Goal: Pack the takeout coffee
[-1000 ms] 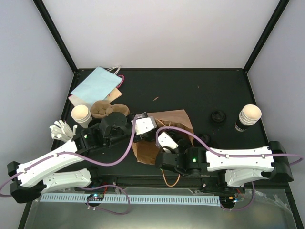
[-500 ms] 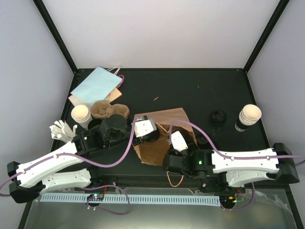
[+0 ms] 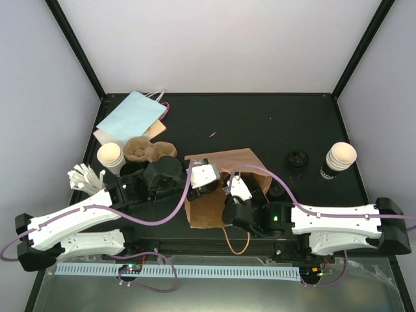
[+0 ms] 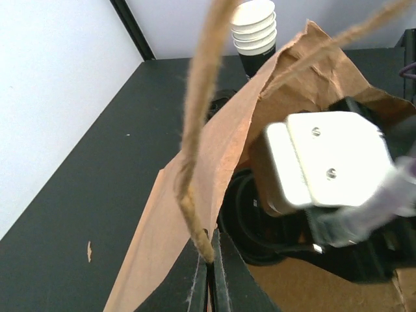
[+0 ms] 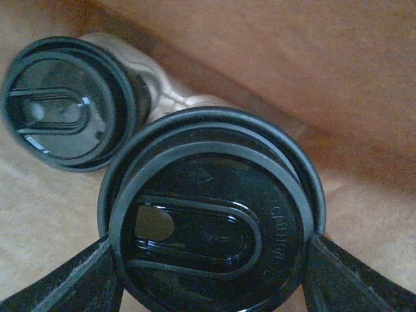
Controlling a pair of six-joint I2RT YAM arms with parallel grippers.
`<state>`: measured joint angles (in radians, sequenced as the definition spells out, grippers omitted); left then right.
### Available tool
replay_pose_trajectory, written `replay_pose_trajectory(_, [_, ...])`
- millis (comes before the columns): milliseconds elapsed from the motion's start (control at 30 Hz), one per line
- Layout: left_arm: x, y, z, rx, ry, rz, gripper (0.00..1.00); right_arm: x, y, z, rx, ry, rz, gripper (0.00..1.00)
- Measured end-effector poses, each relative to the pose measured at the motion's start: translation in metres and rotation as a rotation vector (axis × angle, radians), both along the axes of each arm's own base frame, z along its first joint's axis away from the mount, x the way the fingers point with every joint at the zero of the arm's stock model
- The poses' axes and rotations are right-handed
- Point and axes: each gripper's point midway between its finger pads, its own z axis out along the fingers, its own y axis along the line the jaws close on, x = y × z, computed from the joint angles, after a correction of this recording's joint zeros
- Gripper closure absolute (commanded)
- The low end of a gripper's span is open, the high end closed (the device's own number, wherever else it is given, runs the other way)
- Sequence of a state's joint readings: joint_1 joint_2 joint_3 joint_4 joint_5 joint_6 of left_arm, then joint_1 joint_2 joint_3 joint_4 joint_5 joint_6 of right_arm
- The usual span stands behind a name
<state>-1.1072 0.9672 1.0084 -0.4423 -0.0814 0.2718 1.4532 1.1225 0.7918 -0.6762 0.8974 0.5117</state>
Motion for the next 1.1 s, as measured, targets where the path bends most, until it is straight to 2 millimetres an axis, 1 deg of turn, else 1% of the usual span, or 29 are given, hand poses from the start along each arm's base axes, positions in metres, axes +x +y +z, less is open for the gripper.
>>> replay_pose_trajectory(167, [-0.004, -0.003, -0.001, 0.000, 0.008, -0.012, 0.98, 0.021, -0.008, 0.000, 0.005, 0.005, -0.036, 0.54])
replay_pose_trajectory(233, [-0.005, -0.003, -0.002, -0.001, 0.011, -0.013, 0.98, 0.026, -0.009, 0.001, 0.004, 0.001, -0.041, 0.54])
replay_pose_trajectory(333, [-0.006, -0.005, -0.003, 0.000, 0.019, -0.015, 0.98, 0.028, -0.006, -0.001, -0.011, 0.000, -0.032, 0.55])
replay_pose_trajectory(433, [-0.007, -0.008, -0.005, 0.005, 0.026, -0.018, 0.98, 0.029, -0.001, -0.007, -0.026, 0.008, -0.022, 0.55])
replay_pose_trajectory(667, [-0.008, -0.010, -0.004, -0.012, 0.049, -0.013, 0.99, 0.031, 0.007, -0.016, -0.028, 0.007, -0.015, 0.56])
replay_pose_trajectory(733, [-0.007, -0.012, -0.002, -0.017, 0.057, -0.009, 0.98, 0.033, 0.006, -0.018, -0.031, 0.009, -0.023, 0.57])
replay_pose_trajectory(833, [-0.007, -0.013, -0.002, -0.021, 0.065, -0.009, 0.98, 0.039, -0.001, -0.024, -0.033, 0.014, -0.049, 0.57])
replay_pose_trajectory(967, [-0.008, -0.014, -0.002, -0.025, 0.072, -0.013, 0.99, 0.042, -0.008, -0.034, -0.042, 0.029, -0.058, 0.57])
replay_pose_trajectory(1100, [-0.010, -0.015, -0.002, -0.031, 0.085, -0.018, 0.98, 0.043, -0.005, -0.035, -0.032, 0.039, -0.048, 0.57])
